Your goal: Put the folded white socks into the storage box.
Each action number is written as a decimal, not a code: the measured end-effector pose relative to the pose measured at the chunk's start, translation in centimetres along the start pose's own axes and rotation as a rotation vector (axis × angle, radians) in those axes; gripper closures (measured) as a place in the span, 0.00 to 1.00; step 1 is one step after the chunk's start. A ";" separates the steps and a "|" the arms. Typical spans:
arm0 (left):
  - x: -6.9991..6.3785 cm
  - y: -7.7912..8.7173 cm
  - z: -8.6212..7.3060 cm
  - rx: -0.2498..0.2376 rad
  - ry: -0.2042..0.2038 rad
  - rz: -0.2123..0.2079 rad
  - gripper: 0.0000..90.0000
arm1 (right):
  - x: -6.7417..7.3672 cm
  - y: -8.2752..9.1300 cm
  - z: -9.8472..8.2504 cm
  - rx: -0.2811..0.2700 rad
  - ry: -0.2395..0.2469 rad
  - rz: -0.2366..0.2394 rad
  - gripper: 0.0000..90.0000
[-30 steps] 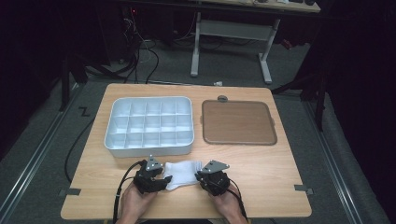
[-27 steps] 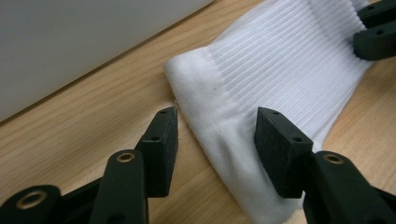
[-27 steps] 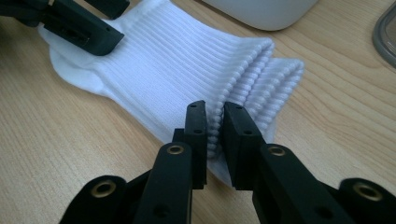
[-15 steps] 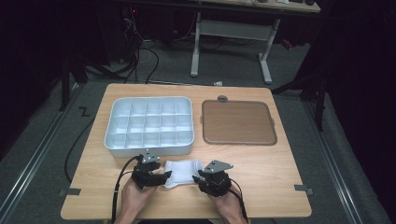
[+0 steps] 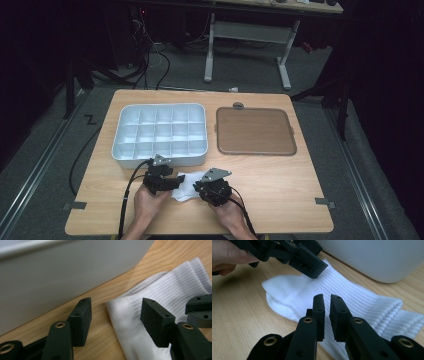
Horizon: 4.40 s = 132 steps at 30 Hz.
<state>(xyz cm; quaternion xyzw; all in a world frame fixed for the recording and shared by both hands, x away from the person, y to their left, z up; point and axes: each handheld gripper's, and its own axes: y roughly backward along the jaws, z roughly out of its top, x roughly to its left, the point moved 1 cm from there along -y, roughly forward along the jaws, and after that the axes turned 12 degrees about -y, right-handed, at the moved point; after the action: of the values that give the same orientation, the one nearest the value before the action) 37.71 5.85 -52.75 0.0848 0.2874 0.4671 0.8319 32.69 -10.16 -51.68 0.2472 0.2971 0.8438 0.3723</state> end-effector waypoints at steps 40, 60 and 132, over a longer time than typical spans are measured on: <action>-0.3 1.6 0.5 -0.019 0.070 -0.139 0.94 | -0.6 -0.4 -0.8 0.060 -0.001 -0.010 0.93; -0.8 3.3 0.9 -0.027 0.065 -0.156 0.94 | -0.5 -2.0 1.1 0.077 0.007 -0.025 0.98; -2.8 2.1 2.5 -0.039 0.083 -0.193 0.95 | -1.7 -2.0 1.1 0.056 -0.064 0.019 0.87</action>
<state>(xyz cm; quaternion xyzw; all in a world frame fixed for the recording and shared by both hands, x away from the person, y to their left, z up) 36.47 4.99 -48.70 0.0210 0.3192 0.3934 0.8619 35.41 -10.07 -52.57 0.2870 0.3060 0.8304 0.3666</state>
